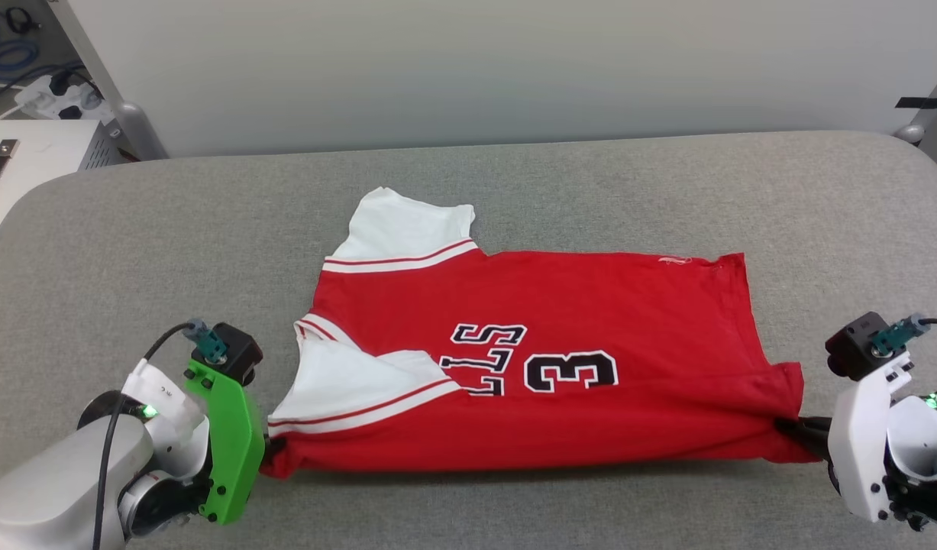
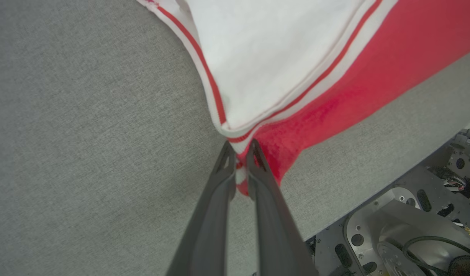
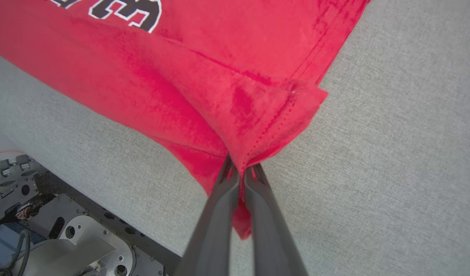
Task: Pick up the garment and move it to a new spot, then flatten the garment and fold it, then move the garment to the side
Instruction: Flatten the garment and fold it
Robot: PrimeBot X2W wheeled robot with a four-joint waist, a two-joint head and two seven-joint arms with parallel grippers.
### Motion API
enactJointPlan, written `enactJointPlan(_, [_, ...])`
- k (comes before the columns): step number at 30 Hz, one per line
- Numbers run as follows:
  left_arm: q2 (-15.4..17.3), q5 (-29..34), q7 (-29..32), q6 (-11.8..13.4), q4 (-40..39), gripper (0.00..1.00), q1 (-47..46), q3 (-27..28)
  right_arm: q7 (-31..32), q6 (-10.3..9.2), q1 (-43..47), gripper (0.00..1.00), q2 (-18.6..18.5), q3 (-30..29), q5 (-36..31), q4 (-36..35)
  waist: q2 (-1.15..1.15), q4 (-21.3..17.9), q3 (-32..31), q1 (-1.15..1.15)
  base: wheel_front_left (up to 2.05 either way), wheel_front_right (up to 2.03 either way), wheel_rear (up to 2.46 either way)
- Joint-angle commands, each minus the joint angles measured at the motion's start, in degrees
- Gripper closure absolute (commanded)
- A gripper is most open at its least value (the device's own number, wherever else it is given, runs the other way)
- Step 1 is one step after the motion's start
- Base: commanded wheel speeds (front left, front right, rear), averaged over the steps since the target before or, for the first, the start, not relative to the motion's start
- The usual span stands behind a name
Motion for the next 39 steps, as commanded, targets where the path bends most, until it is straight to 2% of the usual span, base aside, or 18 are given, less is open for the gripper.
enactJointPlan(1, [1.0,-0.8,0.3,0.7,-0.7,1.00,1.4,-0.2,0.6,-0.04,1.7,1.00,-0.7,-0.6,0.5,-0.6,0.00,0.1,-0.3,0.00,0.00,0.00,0.00])
enactJointPlan(6, [2.9,-1.9,1.0,2.2,-3.6,1.00,4.2,-0.9,2.0,-0.04,6.2,1.00,-2.0,-3.3,0.7,-2.9,0.00,0.2,-0.3,0.00,0.00,0.00,0.00])
enactJointPlan(11, [3.6,-2.4,1.1,3.3,-5.0,1.00,6.4,-1.6,3.2,-0.04,10.0,1.00,-1.8,-5.5,0.2,-3.8,0.00,0.2,0.3,0.00,0.00,0.00,0.00])
enactJointPlan(22, [1.0,-1.6,-0.6,3.9,0.0,1.00,6.9,-2.1,3.4,-0.04,13.4,1.00,4.3,-7.9,-2.2,2.2,0.00,0.3,2.7,0.00,0.00,0.00,0.00])
enactJointPlan(23, [0.7,-1.3,-1.3,3.9,0.6,0.46,6.9,-2.1,2.6,-0.04,13.5,0.76,4.9,-8.3,-2.5,2.7,0.00,0.4,2.6,0.00,0.00,0.00,0.00])
enactJointPlan(24, [0.5,-1.1,-1.9,3.9,1.0,0.00,6.9,-1.9,1.8,-0.04,13.7,0.44,5.3,-8.7,-2.8,3.1,0.00,0.4,2.4,0.00,0.00,0.00,0.00])
enactJointPlan(25, [0.4,-1.2,-2.3,3.7,1.4,0.00,6.9,-1.8,0.8,-0.04,13.9,0.00,5.9,-9.1,-3.2,3.5,0.00,0.5,2.0,0.00,0.00,0.00,0.00])
enactJointPlan(30, [1.6,-0.4,-4.0,2.8,1.2,0.00,6.1,-1.2,-5.6,-0.04,15.2,0.00,7.2,-12.8,-5.5,2.2,0.00,0.8,0.2,0.00,0.00,0.00,0.00])
enactJointPlan(34, [2.4,0.6,-7.6,2.5,-0.6,0.00,3.9,0.9,-13.2,-0.04,16.0,0.00,9.2,-18.9,-9.2,0.2,0.00,0.7,-0.5,0.00,0.00,0.00,0.00])
enactJointPlan(39, [1.3,5.2,-11.9,2.8,0.3,0.00,-0.7,2.3,-22.9,-0.04,17.2,0.00,15.9,-29.6,-16.3,-1.0,0.00,0.1,0.0,0.00,0.00,0.00,0.00])
